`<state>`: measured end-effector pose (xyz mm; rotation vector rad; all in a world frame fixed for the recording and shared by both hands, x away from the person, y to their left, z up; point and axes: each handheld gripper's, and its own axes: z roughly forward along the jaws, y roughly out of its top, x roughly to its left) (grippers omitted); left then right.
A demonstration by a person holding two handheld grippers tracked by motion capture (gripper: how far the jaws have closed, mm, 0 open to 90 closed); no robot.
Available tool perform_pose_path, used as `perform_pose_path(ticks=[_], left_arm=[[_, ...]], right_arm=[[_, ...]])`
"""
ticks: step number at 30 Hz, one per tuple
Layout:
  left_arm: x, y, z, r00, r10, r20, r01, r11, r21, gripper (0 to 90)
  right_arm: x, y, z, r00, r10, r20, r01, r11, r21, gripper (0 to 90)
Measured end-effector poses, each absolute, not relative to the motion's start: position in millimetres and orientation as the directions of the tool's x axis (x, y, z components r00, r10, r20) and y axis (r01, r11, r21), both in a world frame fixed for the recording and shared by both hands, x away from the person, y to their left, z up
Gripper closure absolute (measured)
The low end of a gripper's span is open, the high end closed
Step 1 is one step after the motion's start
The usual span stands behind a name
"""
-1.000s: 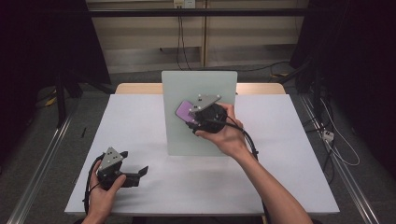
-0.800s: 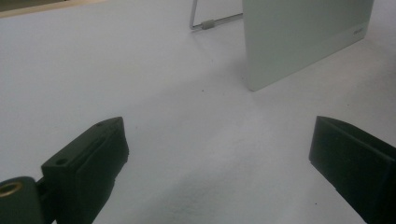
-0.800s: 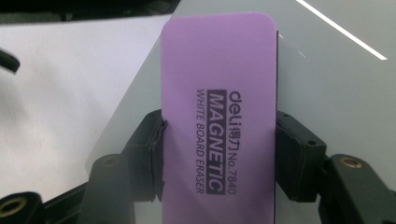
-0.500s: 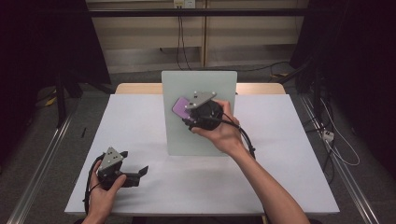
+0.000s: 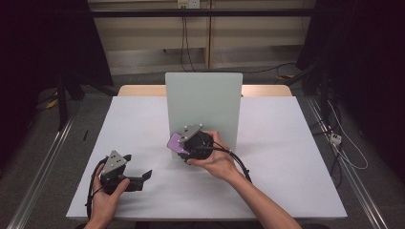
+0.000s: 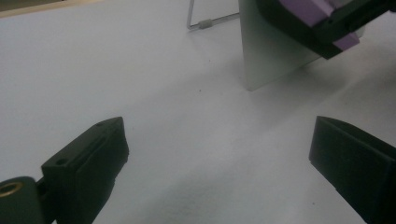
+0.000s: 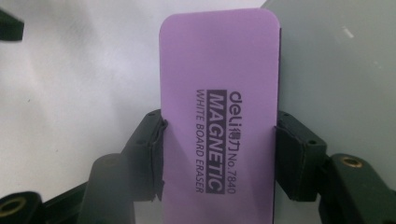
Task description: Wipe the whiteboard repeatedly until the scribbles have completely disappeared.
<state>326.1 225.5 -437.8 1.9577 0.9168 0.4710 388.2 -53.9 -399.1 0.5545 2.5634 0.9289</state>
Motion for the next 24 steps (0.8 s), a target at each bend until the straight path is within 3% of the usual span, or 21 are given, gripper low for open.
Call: perform_pose_path(ticks=[8, 24], left_arm=[[325.7, 226.3, -437.7, 0.651, 0.758, -0.031, 0.417, -0.323, 0.85, 4.3], [325.5, 230.7, -440.4, 0.64, 0.767, -0.051, 0.434, -0.305, 0.848, 4.2]], right_arm=[[387.1, -58.4, -401.2, -0.863, 0.469, -0.186, 0.236, 0.701, 0.673, 41.6], [387.0, -117.0, -364.7, -0.788, 0.588, -0.18, 0.258, 0.582, 0.772, 41.6]])
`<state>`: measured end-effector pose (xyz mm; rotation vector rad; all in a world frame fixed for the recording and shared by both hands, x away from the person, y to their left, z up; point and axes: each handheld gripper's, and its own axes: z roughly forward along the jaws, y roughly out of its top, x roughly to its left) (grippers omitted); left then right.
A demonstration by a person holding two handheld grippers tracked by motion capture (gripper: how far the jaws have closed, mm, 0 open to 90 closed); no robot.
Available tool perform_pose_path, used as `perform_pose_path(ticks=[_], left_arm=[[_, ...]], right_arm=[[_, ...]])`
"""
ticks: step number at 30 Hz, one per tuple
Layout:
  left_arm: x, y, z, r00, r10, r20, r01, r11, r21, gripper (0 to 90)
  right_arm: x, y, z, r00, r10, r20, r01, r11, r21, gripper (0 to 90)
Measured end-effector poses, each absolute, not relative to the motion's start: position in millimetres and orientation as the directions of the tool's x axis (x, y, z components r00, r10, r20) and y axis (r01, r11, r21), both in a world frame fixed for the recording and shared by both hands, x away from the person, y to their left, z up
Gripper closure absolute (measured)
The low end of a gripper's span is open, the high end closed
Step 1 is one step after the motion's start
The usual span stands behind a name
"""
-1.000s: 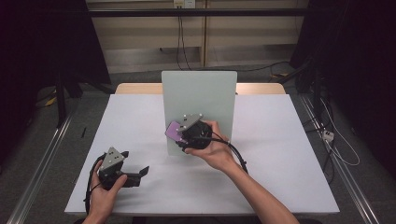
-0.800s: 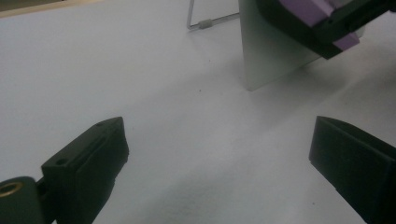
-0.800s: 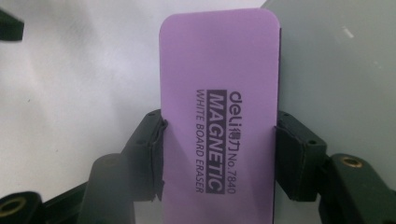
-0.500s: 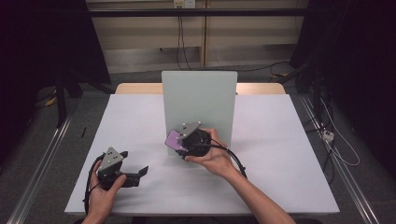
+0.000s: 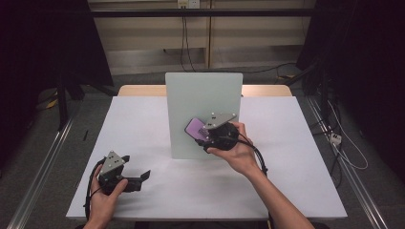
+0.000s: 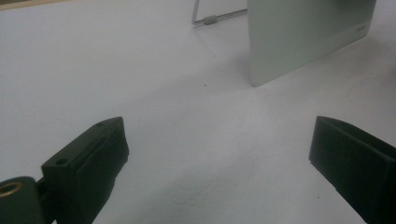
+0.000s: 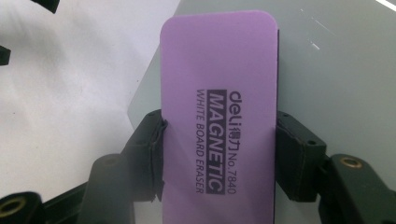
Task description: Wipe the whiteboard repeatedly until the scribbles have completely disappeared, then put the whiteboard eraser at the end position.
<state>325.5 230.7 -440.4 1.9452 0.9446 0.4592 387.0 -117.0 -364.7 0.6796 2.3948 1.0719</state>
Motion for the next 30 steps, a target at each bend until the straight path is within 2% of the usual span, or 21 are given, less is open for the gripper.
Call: perform_pose_path(ticks=[10, 30], left_arm=[[324.8, 228.5, -439.1, 0.651, 0.758, -0.036, 0.423, -0.323, 0.847, 4.3], [324.7, 230.9, -439.4, 0.644, 0.764, -0.04, 0.426, -0.314, 0.849, 4.3]], right_arm=[[379.9, -134.6, -370.1, -0.819, 0.564, -0.106, 0.277, 0.55, 0.788, 41.6], [362.4, -147.5, -380.9, -0.866, 0.5, -0.035, 0.311, 0.591, 0.744, 41.6]])
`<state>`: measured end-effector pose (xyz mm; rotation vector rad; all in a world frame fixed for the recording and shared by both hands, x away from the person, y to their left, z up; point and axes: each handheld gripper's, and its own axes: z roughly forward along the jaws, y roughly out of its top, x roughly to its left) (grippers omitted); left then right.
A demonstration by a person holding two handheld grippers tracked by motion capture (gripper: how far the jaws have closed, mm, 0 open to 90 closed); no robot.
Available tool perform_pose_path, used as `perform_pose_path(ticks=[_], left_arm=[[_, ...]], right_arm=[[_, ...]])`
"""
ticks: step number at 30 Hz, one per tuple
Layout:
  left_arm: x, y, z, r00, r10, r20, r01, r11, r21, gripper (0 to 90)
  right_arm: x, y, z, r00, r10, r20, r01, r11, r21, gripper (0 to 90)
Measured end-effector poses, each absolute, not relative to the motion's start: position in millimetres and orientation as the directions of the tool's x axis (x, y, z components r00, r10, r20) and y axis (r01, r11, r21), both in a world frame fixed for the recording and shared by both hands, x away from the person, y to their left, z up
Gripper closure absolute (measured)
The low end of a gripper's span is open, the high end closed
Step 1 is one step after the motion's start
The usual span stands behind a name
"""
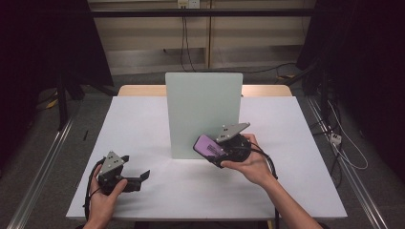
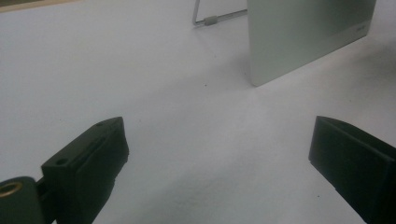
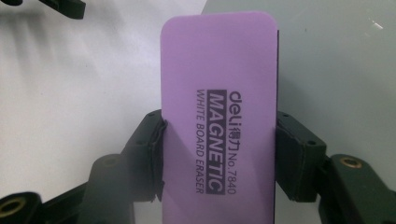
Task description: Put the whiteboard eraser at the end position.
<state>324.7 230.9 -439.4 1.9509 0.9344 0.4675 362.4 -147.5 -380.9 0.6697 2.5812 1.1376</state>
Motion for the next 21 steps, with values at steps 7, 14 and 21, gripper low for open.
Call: perform_pose_path(ticks=[7, 14, 21], left_arm=[[323.6, 227.9, -438.4, 0.646, 0.763, -0.031, 0.425, -0.325, 0.845, 4.3], [321.9, 229.5, -438.1, 0.635, 0.772, -0.032, 0.427, -0.317, 0.847, 4.3], [321.4, 230.0, -437.7, 0.638, 0.77, -0.025, 0.422, -0.323, 0.847, 4.3]], right_arm=[[356.9, -154.7, -381.7, -0.87, 0.493, -0.015, 0.32, 0.589, 0.742, 41.6], [350.1, -151.0, -385.2, -0.891, 0.454, 0.015, 0.333, 0.631, 0.701, 41.5], [346.1, -145.9, -388.1, -0.914, 0.4, 0.062, 0.336, 0.666, 0.665, 41.5]])
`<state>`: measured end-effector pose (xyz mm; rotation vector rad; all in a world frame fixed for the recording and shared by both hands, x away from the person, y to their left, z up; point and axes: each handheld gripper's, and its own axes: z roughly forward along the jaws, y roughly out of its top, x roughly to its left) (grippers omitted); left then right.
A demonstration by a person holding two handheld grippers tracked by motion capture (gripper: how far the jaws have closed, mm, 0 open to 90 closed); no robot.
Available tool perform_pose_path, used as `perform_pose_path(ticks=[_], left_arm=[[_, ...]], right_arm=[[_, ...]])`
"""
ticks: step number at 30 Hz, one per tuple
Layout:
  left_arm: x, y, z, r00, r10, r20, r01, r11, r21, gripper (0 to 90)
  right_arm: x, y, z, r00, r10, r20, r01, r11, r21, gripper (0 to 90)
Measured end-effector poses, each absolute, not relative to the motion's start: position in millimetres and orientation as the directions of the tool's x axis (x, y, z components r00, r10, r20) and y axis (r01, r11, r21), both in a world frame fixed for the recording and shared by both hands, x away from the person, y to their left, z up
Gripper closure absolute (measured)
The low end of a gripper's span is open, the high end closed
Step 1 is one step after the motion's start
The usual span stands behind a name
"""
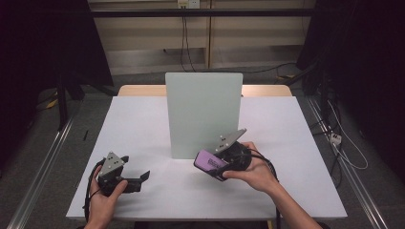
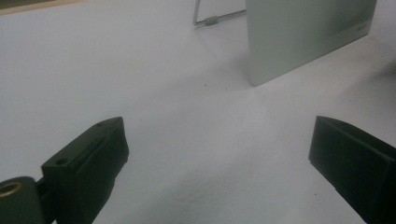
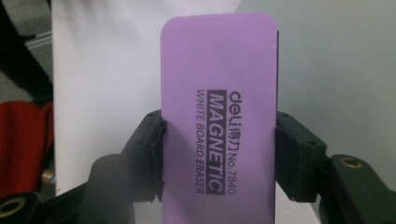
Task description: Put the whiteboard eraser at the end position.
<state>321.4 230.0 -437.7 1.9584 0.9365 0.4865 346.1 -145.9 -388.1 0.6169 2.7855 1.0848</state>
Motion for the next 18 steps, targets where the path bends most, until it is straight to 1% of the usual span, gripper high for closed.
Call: perform_pose_path(ticks=[13, 18], left_arm=[[323.3, 227.9, -438.8, 0.644, 0.764, -0.034, 0.425, -0.321, 0.846, 4.3], [323.5, 229.4, -437.9, 0.643, 0.765, -0.029, 0.424, -0.325, 0.846, 4.3]], right_arm=[[339.3, -130.3, -397.6, -0.936, 0.339, 0.089, 0.323, 0.735, 0.596, 41.5], [338.8, -124.4, -405.4, -0.935, 0.341, 0.099, 0.336, 0.761, 0.554, 41.5]])
